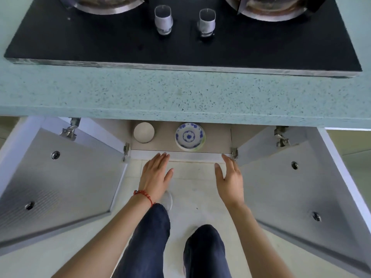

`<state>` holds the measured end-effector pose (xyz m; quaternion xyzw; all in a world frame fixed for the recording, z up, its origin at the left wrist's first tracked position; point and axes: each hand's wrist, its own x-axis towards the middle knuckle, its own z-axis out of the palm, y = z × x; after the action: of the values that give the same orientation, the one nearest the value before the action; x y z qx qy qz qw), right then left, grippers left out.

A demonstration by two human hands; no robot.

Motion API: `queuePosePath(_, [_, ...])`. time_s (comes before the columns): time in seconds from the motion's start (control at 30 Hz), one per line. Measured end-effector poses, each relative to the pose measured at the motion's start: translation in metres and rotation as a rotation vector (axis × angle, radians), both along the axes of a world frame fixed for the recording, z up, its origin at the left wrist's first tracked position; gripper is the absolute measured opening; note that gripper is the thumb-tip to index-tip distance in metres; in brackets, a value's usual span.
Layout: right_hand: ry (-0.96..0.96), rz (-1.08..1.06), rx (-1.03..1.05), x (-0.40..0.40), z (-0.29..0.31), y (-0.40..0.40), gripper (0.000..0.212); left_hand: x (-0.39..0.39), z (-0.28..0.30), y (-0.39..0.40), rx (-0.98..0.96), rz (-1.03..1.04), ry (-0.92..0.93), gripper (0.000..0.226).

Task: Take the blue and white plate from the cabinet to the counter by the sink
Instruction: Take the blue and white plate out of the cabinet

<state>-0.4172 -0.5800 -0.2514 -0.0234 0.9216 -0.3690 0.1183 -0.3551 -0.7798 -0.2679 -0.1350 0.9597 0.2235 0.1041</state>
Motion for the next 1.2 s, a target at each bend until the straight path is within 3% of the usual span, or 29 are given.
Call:
queuePosePath(0.1, [0.0, 0.0, -0.025, -0.016, -0.027, -0.009, 0.04, -0.018, -0.027, -0.007, -0.017, -0.008, 0.018, 0.065])
queuePosePath(0.4, [0.13, 0.016, -0.056, -0.059, -0.111, -0.026, 0.037, -0.062, -0.107, -0.013, 0.007, -0.014, 0.086, 0.061])
queuePosePath(0.6, [0.238, 0.023, -0.078, -0.094, -0.179, -0.034, 0.035, -0.101, -0.165, -0.019, 0.025, -0.034, 0.124, 0.083])
queuePosePath(1.07, [0.306, 0.017, -0.244, -0.143, -0.324, -0.044, 0.03, -0.153, -0.298, -0.008, 0.074, 0.071, 0.24, 0.055])
queuePosePath(1.2, [0.258, 0.013, -0.273, -0.151, -0.352, -0.044, 0.029, -0.162, -0.324, -0.009, 0.094, 0.11, 0.265, 0.074])
